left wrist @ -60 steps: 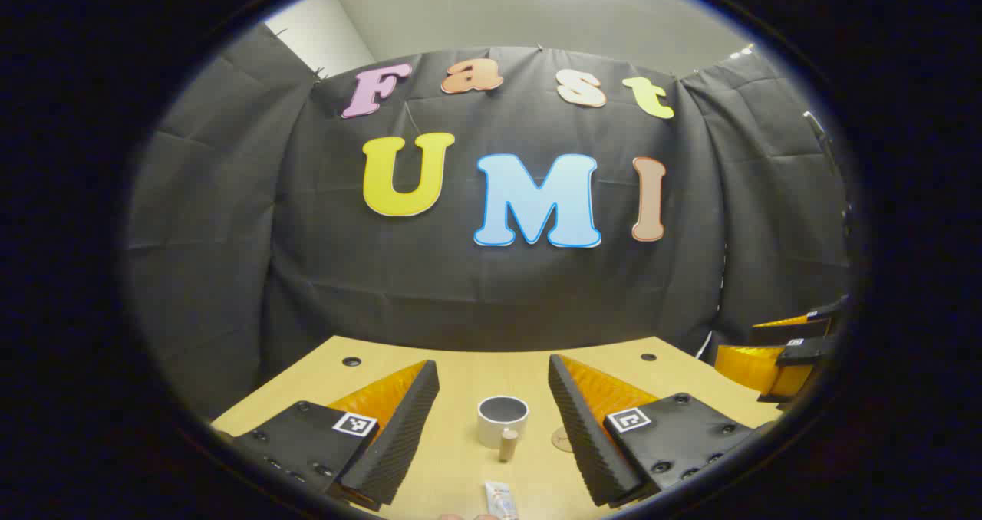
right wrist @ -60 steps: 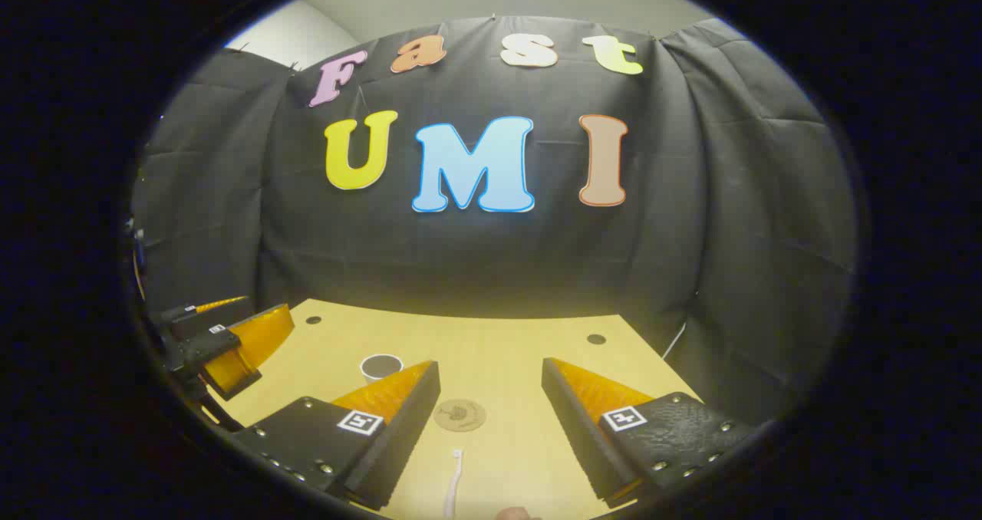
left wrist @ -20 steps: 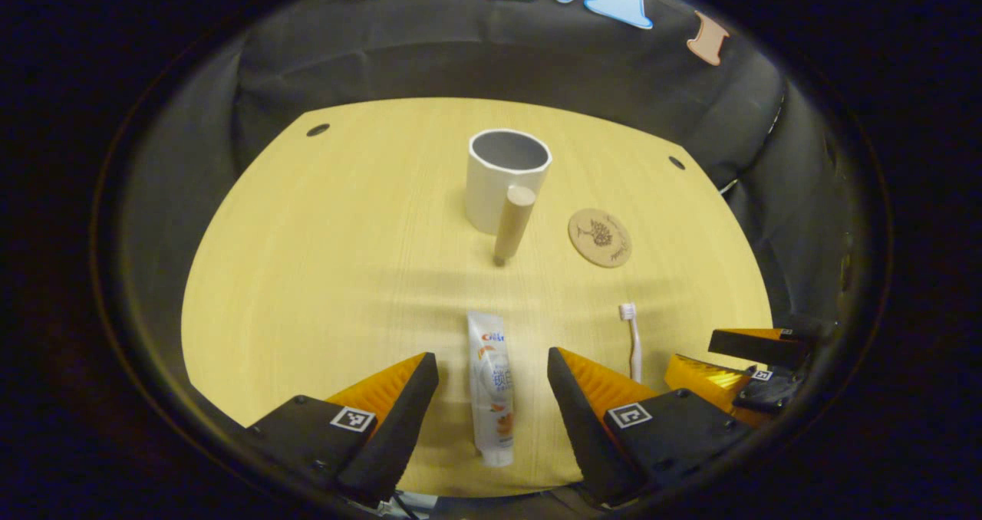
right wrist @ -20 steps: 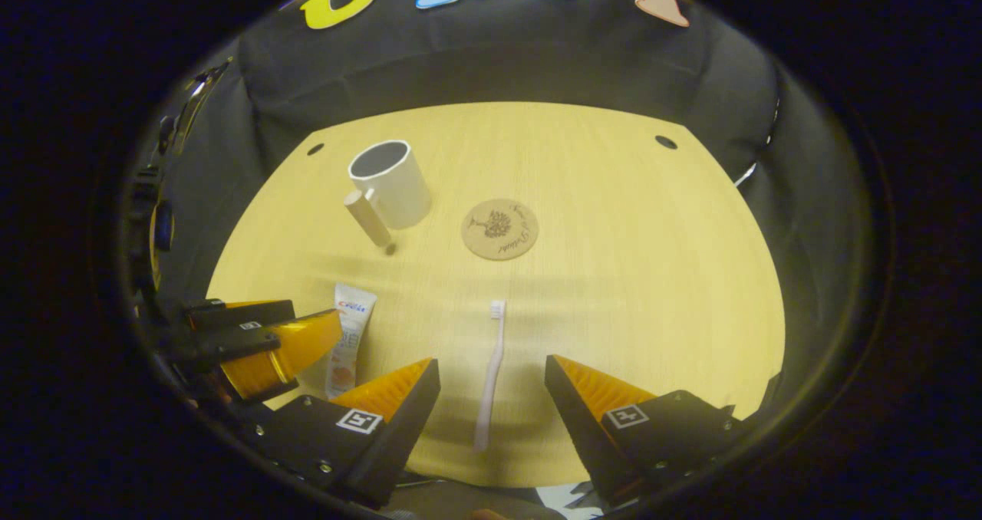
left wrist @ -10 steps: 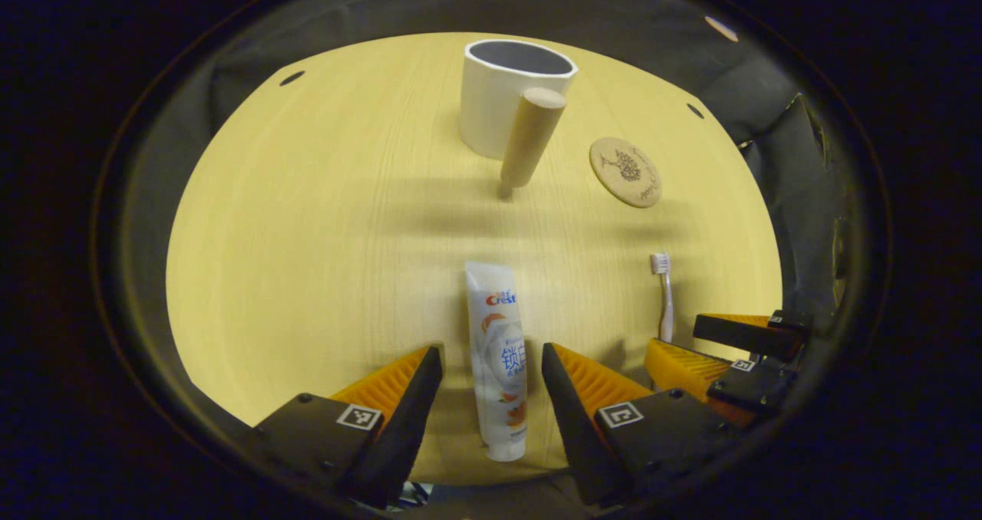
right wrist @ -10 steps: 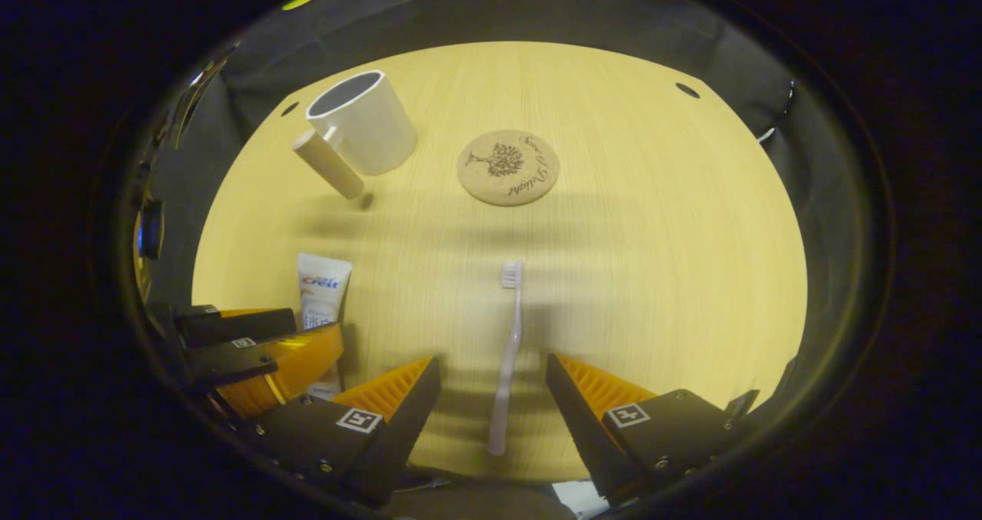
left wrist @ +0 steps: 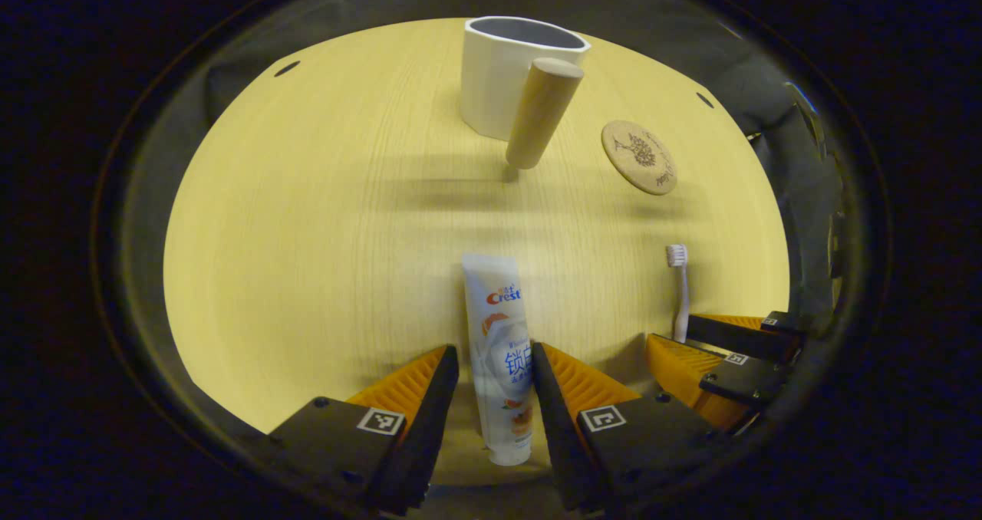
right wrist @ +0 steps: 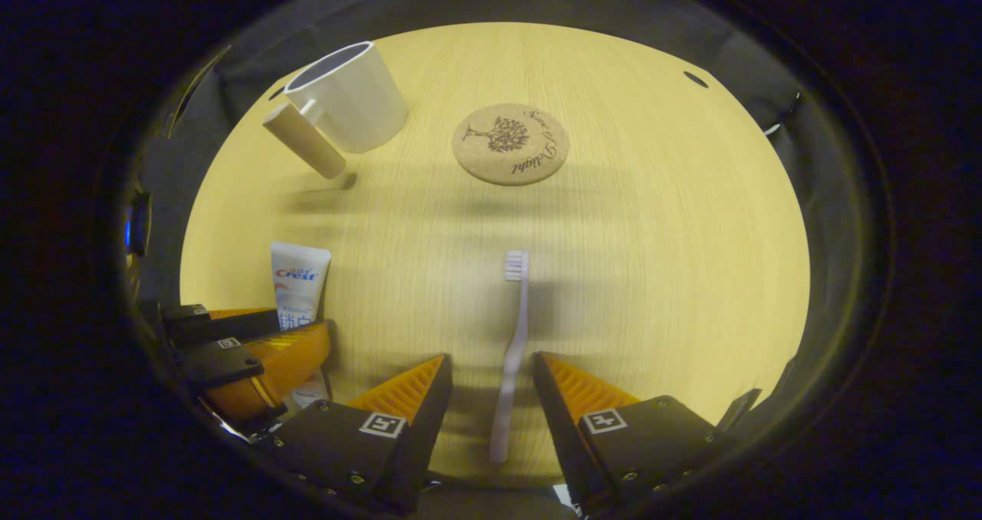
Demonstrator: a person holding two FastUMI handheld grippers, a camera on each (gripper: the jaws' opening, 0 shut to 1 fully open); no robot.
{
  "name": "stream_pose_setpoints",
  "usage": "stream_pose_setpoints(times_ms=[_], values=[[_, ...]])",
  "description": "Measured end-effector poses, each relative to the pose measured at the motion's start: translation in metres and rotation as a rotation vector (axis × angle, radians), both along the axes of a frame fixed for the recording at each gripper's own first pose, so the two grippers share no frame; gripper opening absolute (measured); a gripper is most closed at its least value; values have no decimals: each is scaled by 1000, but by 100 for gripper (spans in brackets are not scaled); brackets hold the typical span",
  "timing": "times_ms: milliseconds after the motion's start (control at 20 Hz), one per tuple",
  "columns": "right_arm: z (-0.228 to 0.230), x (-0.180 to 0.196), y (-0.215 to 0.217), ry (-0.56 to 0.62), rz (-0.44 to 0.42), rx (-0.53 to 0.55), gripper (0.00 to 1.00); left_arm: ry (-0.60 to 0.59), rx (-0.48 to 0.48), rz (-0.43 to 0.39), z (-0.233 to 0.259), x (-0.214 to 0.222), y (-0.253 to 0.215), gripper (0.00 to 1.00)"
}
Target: Put the toothbrush and toothpaste on the desktop into the cup, then pick up the cup and place it on the coaster on the desktop.
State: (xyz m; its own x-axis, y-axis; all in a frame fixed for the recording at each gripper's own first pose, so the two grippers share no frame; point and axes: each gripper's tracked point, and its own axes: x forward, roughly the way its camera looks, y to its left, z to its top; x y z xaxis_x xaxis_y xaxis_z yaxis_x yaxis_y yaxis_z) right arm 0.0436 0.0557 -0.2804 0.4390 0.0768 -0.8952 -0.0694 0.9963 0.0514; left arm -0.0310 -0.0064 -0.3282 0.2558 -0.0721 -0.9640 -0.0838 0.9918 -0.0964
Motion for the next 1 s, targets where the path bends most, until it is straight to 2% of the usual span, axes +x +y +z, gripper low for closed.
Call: stream_pose_setpoints(times_ms=[100,150,200,300,350,400,500,550,600,700,750,800,900,1000], values=[[0,-1,-4,3,-18,-16,68,-4,8,1,-1,0,2,67],[-2,-5,-5,28,-15,-13,46,-8,6,-2,-2,0,0,58],[-2,-5,-7,30,-11,-15,46,-6,7,-2,-1,-1,1,54],[-3,-5,-10,24,2,-39,46,-8,9,-11,1,-2,3,53],[-1,-3,-12,23,-44,-17,28,-3,14,-13,0,-2,3,51],[-4,-11,-10,44,-39,-7,10,-7,15,-14,0,-1,3,49],[-5,-9,-11,37,-36,5,13,-11,18,-11,-1,-1,3,48],[-2,-6,-15,11,-49,13,13,-8,16,-4,-1,-3,4,46],[-11,-6,-10,32,-56,33,6,-15,13,-15,4,-3,3,46],[-1,-7,-13,15,-73,68,8,-29,10,-21,1,-3,6,45],[0,-7,-13,10,-75,82,5,-37,4,-33,1,-3,5,43],[-2,-7,-13,8,-75,96,5,-50,3,-21,0,-2,3,43],[-2,-6,-13,-3,-79,114,5,-67,-18,-1,3,-2,10,36],[3,-7,-12,-25,-75,134,5,-94,-17,14,5,1,14,35]])
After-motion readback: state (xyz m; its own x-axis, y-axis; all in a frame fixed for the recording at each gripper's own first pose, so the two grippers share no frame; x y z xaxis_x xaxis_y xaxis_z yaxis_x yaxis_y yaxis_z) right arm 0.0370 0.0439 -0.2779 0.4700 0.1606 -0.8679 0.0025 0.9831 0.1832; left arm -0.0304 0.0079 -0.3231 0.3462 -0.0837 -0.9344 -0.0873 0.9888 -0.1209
